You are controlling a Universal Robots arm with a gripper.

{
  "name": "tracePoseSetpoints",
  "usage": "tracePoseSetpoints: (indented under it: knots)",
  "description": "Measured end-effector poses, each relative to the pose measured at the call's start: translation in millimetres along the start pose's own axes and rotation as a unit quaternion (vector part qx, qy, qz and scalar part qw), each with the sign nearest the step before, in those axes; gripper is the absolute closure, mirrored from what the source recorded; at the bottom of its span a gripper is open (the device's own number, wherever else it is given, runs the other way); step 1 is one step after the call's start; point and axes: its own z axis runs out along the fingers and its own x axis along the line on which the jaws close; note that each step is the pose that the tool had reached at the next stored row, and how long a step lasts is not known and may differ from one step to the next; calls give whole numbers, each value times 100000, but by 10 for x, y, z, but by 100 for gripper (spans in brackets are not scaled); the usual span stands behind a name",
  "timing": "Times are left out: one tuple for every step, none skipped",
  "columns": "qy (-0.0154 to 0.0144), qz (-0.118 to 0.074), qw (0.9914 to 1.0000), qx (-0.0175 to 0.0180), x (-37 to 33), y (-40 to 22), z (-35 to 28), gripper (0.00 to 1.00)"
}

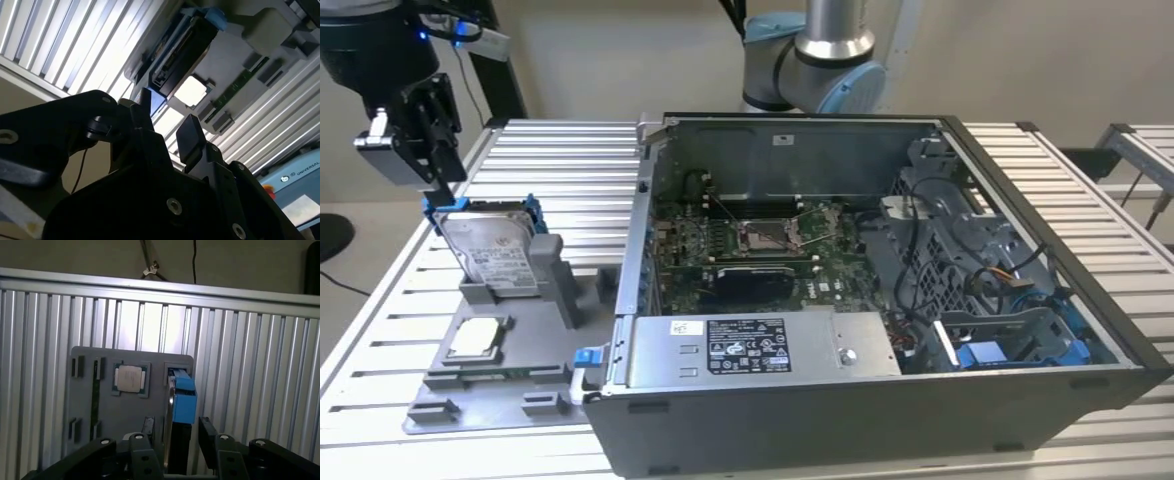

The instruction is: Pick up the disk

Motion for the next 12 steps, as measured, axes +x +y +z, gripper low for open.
tracePoseSetpoints:
  knots:
    - [0,1,100000,2,-1,0,13,100]
    - [-3,2,100000,3,-2,0,25,100]
    - [-1,7,100000,3,-2,0,33,100]
    - [-2,4,100000,1,-3,0,41,100]
    - [0,4,100000,-3,-3,-1,47,100]
    - [2,2,100000,-5,-4,-1,52,100]
    - [0,5,100000,1,-4,0,58,100]
    - [-1,5,100000,0,-4,-1,63,100]
    - [0,4,100000,-2,-4,-1,67,100]
    - [1,6,100000,-4,-5,-1,71,100]
    - [1,2,100000,-1,-5,-1,75,100]
    - [0,5,100000,0,-5,-1,80,100]
